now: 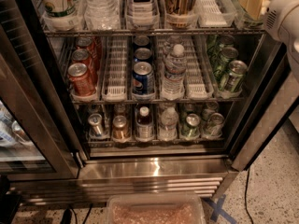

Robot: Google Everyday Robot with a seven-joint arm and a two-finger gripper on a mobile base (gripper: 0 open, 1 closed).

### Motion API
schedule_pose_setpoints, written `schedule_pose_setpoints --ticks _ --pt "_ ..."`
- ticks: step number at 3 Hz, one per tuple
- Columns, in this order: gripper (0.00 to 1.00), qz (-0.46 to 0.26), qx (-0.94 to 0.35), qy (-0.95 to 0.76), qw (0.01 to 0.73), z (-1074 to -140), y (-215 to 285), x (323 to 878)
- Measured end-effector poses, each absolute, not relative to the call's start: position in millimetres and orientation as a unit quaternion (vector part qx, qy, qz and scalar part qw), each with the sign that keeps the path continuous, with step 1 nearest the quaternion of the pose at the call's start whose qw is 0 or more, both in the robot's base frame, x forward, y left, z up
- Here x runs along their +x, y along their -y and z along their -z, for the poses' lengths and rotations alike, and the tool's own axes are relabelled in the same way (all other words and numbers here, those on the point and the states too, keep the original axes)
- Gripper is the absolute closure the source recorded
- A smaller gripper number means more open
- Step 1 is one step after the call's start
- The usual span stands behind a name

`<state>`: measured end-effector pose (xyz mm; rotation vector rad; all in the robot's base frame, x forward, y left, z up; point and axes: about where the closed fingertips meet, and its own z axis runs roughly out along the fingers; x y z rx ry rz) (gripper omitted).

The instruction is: Pick green can from top shelf of fridge

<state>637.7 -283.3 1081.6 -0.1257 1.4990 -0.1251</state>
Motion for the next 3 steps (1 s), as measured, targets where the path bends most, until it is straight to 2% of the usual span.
schedule_pose_setpoints --ticks 1,2,3 --pt "0.30 0.051 -0.061 -0.684 0.725 -1078.7 281.1 640.0" --pt "0.49 0.047 -0.064 -0.685 0.725 -1078.8 279.9 640.9" --pt "0.73 0.047 -0.064 -0.685 0.725 -1078.8 279.8 640.9"
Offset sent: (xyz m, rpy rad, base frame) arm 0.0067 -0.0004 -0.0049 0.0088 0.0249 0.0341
